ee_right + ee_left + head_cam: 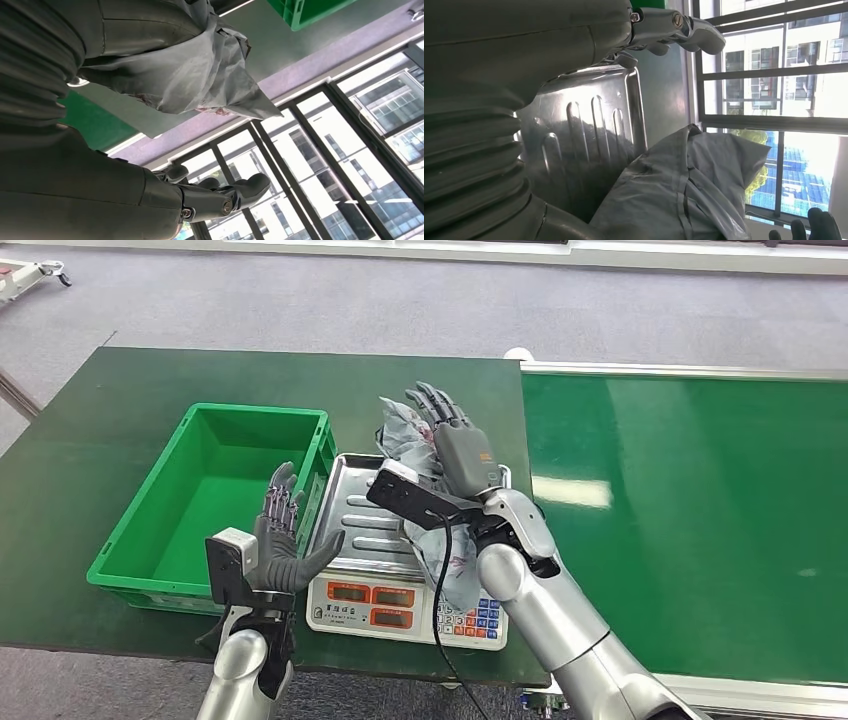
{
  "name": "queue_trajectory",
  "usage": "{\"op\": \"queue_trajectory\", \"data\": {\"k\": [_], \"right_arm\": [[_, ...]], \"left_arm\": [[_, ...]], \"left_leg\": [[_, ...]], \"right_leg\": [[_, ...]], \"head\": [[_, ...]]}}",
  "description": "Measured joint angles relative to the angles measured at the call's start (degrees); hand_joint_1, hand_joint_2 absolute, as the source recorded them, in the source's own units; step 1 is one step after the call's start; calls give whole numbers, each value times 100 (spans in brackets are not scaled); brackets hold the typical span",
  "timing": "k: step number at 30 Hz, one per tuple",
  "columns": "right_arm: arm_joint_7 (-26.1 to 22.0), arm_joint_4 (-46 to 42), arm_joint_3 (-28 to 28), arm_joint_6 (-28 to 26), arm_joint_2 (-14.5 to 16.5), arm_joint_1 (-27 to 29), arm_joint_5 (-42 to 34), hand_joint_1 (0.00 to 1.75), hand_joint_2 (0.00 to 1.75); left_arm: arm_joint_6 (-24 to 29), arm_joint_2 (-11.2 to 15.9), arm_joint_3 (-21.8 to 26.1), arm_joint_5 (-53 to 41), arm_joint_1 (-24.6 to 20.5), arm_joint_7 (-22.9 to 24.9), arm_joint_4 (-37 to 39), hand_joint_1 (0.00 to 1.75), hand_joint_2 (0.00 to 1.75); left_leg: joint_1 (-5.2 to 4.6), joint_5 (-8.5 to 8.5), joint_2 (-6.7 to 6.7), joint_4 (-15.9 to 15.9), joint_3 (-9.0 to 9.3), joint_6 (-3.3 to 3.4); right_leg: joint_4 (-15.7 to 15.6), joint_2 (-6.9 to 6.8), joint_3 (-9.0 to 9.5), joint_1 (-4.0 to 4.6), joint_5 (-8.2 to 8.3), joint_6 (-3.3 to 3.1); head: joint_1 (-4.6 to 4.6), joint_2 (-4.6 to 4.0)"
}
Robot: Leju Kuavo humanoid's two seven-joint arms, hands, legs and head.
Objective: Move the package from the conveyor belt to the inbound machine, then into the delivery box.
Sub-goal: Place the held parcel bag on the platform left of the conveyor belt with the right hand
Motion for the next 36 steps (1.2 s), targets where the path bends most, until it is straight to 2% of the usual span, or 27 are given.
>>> {"op": "queue_trajectory", "data": {"k": [5, 12, 24, 28, 36], "right_arm": [[-102, -89, -67, -31, 0, -9, -261, 0, 175], [-553, -356, -450, -384, -1, 127, -1215, 0, 175], [-765, -464, -757, -523, -6, 323, -1534, 0, 175], [-1095, -513, -1023, -766, -24, 568, -1911, 0, 175], [-1526, -513, -1583, -875, -103, 1338, -2365, 0, 175]], "left_arm": [[49, -1, 0, -69, 0, -7, -7, 0, 175], [318, -3, 1, -305, -74, 3, -16, 0, 175], [350, -4, 2, -324, -159, 4, -4, 0, 175], [555, -3, 0, -575, -164, 9, -36, 0, 175], [638, -3, -143, -938, -249, 103, -16, 0, 175]], "left_leg": [[0, 0, -1, 0, 0, 0], [0, 0, -1, 0, 0, 0], [0, 0, 2, 0, 1, 0], [0, 0, 1, 0, 0, 0], [0, -3, 0, 1, 1, 0]], "right_leg": [[0, 0, 0, 0, 0, 0], [0, 0, -2, 0, 0, 0], [0, 3, -3, 1, 0, 0], [0, 3, -3, 0, 0, 0], [-3, 1, -2, -2, -1, 1]], "head": [[0, 0], [0, 0], [-1, 0], [0, 0], [0, 0]]}}
